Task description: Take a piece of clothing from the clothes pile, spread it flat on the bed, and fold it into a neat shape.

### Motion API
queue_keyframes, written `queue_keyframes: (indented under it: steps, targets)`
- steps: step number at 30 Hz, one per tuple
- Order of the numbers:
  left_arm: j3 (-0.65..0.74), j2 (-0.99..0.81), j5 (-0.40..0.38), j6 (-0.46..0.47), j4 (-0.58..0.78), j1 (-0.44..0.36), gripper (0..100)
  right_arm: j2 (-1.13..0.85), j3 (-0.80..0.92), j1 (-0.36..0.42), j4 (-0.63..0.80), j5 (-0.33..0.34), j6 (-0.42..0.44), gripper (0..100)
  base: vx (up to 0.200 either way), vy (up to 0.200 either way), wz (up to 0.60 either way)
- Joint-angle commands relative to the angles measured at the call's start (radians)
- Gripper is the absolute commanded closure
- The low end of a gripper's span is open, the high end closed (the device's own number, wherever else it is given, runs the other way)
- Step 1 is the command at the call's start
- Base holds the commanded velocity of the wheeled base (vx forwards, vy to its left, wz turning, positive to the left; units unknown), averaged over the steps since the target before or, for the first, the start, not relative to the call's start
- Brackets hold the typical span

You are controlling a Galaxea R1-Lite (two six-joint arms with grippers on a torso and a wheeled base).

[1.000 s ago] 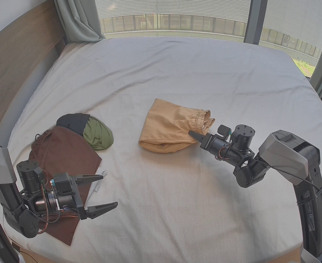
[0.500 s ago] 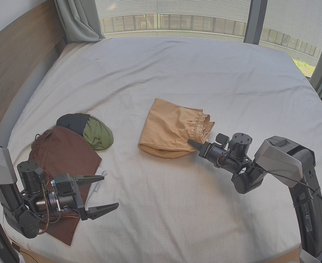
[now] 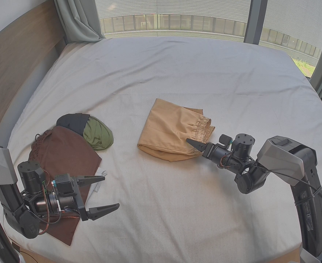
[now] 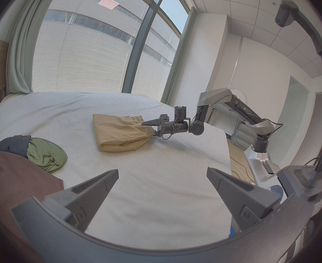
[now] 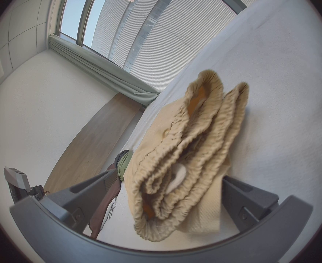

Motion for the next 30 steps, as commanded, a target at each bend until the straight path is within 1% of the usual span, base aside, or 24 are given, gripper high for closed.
queue_keyframes:
  steps: [1, 8, 15, 19, 21, 30]
  targets:
    - [-0.001, 0.0, 0.0, 0.0, -0.001, -0.001, 0, -0.039, 0.032, -0.025, 0.0, 0.0, 0.0, 0, 0.0, 0.0, 0.0]
    - [-0.001, -0.002, 0.0, 0.0, -0.001, -0.001, 0, -0.09, 0.066, -0.055, -0.016, 0.0, -0.002, 0, 0.0, 0.0, 0.0]
    - [-0.002, -0.003, 0.001, 0.0, -0.001, -0.006, 0, -0.189, 0.106, -0.084, -0.003, 0.001, -0.014, 0, 0.0, 0.0, 0.0]
    - [-0.004, -0.005, 0.001, 0.0, -0.001, -0.009, 0, -0.229, 0.117, -0.072, 0.001, 0.001, -0.014, 0, 0.0, 0.0, 0.0]
    - [-0.002, -0.006, 0.003, 0.0, -0.001, -0.009, 0, -0.241, 0.117, -0.054, 0.006, 0.001, -0.014, 0, 0.0, 0.0, 0.0]
    - [-0.002, -0.009, 0.003, 0.0, -0.001, -0.009, 0, -0.231, 0.089, 0.006, 0.049, 0.0, -0.014, 0, 0.0, 0.0, 0.0]
